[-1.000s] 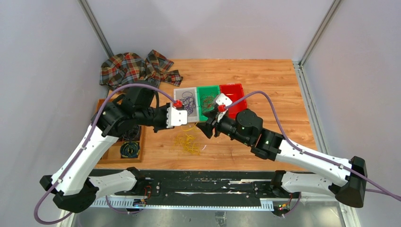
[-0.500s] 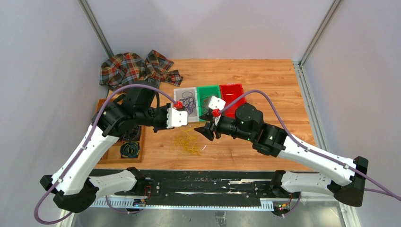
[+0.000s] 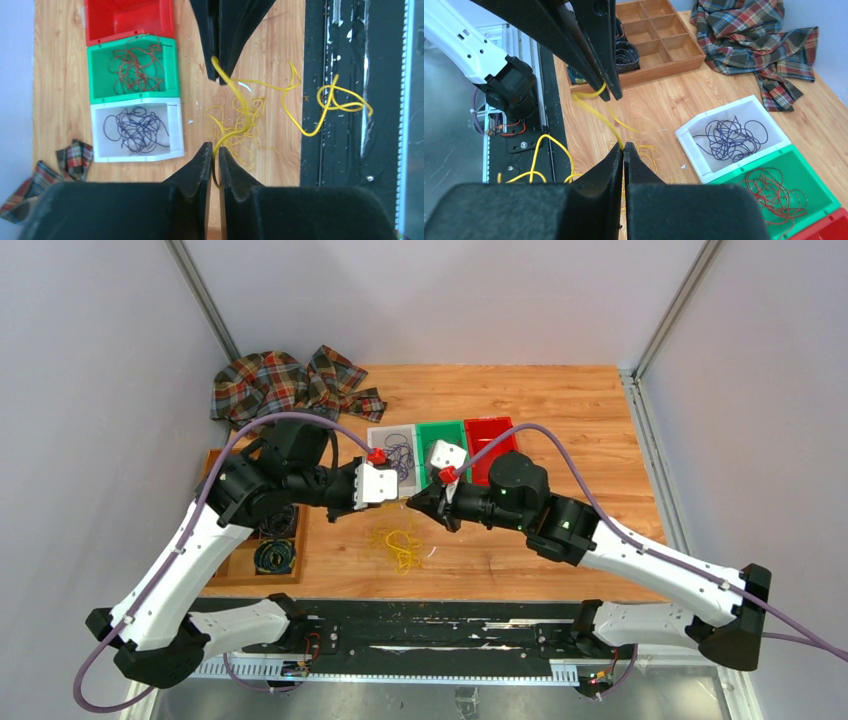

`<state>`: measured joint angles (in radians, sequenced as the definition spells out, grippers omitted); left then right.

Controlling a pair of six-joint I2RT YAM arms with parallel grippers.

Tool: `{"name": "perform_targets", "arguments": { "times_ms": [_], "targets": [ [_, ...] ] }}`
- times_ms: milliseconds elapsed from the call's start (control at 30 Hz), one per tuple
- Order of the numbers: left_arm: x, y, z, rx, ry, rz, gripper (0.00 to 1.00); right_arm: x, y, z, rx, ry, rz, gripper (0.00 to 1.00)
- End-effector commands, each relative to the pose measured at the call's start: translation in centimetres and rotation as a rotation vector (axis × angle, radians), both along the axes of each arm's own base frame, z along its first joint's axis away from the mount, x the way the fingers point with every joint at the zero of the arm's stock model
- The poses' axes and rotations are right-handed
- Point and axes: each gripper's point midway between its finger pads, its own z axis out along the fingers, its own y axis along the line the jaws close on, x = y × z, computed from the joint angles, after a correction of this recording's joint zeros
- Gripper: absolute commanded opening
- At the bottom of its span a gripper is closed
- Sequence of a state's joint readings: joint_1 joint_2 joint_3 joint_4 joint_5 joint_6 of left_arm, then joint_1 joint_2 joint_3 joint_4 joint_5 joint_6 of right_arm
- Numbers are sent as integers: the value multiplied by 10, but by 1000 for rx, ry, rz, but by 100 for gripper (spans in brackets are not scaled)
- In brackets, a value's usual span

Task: Untangle the cables

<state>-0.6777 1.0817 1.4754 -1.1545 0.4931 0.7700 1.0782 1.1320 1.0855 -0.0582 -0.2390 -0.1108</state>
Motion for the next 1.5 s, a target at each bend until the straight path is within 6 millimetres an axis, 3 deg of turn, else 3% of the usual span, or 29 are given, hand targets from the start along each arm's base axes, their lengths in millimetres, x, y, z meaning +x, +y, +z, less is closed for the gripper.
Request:
{"name": "perform_targets", "arguments": {
  "times_ms": [0,33,67,133,267,367,500,600,767,967,1100,1233,1367,1467],
  "targets": [
    [4,0,1,7,5,27,18,11,-17,16,71,18,-99,1],
    [7,0,-1,15,11,42,21,15,-20,16,82,36,-118,1],
    [10,0,-2,23,19,61,35,18,-22,15,84,52,-135,1],
    [18,2,-3,43,17,109,86,29,-28,13,74,61,-191,1],
    [32,15,4,71,-56,184,100,80,-67,-8,-12,66,-447,1],
    [41,23,5,54,-100,261,98,126,-113,-26,-99,56,-690,1],
    [66,46,-17,111,-95,411,98,175,-178,-33,-154,52,-1000,1],
    [91,64,-18,90,-96,566,98,199,-203,-43,-227,17,-1118,1],
    [125,92,3,29,-175,849,98,243,-232,-64,-389,-26,-1263,1],
    [129,97,20,-30,-212,898,98,283,-238,-92,-482,5,-1300,1],
    [125,90,15,-39,-179,861,98,296,-230,-117,-540,30,-1278,1],
    [124,81,-3,-9,-150,788,98,302,-224,-139,-542,88,-1296,1],
    [108,64,-42,32,-52,651,100,303,-216,-157,-561,134,-1328,1],
    [100,58,-67,59,-4,587,100,299,-206,-152,-535,143,-1325,13]
  ]
}}
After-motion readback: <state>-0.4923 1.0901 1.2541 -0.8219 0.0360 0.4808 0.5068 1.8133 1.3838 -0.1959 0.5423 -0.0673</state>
